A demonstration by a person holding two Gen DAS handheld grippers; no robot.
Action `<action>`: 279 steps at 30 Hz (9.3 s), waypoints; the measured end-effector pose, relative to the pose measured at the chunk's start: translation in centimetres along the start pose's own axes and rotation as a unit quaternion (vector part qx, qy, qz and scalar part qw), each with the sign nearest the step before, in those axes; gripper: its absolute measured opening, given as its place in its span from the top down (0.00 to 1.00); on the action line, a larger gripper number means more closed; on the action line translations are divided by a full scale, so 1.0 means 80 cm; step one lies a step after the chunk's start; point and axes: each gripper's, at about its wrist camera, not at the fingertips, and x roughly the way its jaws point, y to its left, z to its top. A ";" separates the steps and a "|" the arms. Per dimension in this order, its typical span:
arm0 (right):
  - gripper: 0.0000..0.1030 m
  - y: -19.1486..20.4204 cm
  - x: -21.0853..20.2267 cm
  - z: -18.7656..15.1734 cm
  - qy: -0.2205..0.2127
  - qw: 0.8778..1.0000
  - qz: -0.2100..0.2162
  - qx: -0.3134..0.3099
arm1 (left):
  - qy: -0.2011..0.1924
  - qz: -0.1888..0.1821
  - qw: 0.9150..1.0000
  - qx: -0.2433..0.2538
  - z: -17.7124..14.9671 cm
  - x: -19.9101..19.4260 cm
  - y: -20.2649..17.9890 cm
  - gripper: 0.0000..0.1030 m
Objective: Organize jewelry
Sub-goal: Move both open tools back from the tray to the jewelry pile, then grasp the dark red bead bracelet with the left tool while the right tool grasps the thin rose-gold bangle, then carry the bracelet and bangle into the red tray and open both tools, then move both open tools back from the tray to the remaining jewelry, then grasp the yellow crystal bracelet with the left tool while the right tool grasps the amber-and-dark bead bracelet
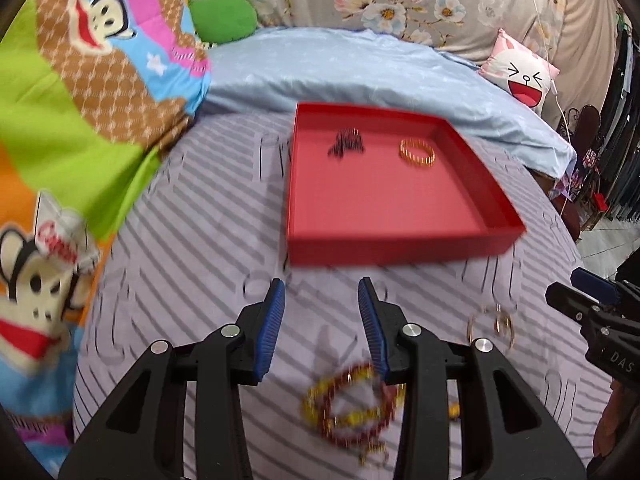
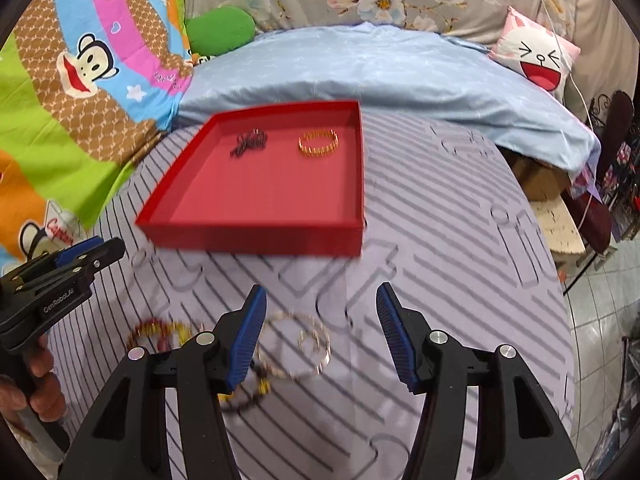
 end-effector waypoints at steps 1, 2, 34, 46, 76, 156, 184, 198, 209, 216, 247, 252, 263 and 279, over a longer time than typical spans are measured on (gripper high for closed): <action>0.46 -0.001 -0.001 -0.006 0.002 1.000 -0.001 0.001 | 0.004 0.001 1.000 -0.001 -0.009 -0.001 0.000 0.65; 0.46 -0.003 -0.001 -0.014 0.005 1.000 -0.001 0.002 | 0.007 0.003 1.000 -0.001 -0.018 -0.002 0.000 0.65; 0.46 0.005 0.009 -0.079 0.043 0.999 0.006 0.005 | 0.051 -0.013 0.998 -0.024 -0.090 0.017 0.006 0.80; 0.46 0.004 0.024 -0.064 0.041 0.999 0.006 0.008 | 0.038 -0.029 0.999 -0.013 -0.083 0.008 -0.004 0.93; 0.41 0.043 0.082 -0.040 0.035 0.999 -0.018 -0.030 | 0.056 -0.038 0.998 -0.019 -0.078 0.026 -0.001 0.92; 0.41 0.041 0.193 0.174 0.011 1.000 0.025 -0.012 | -0.008 -0.070 0.998 0.004 0.171 0.174 -0.015 0.92; 0.41 0.042 0.108 0.154 -0.036 0.999 0.019 -0.019 | -0.045 -0.048 0.998 -0.001 0.148 0.097 -0.005 0.71; 0.41 0.040 0.026 0.077 -0.044 0.999 0.017 -0.021 | -0.050 -0.044 0.998 0.001 0.074 0.015 -0.005 0.71; 0.41 0.037 0.002 0.006 -0.019 0.999 0.019 -0.023 | -0.015 -0.045 0.999 -0.002 0.000 -0.002 -0.003 0.71; 0.41 0.033 -0.002 -0.032 -0.002 1.000 0.020 -0.019 | 0.012 -0.040 0.999 -0.005 -0.044 0.001 0.000 0.71; 0.41 0.052 0.019 -0.074 0.033 0.999 0.029 -0.031 | 0.019 0.003 1.000 0.017 -0.095 0.025 -0.012 0.91; 0.41 0.056 0.028 -0.070 0.034 0.998 0.030 -0.032 | 0.013 0.010 1.000 0.025 -0.101 0.022 -0.017 0.91; 0.55 0.071 0.053 -0.052 0.036 0.998 0.037 -0.042 | 0.007 0.013 1.000 0.026 -0.102 0.022 -0.018 0.91; 0.81 0.084 0.072 -0.050 0.047 0.996 0.048 -0.051 | 0.005 0.002 1.000 0.020 -0.103 0.021 -0.014 0.91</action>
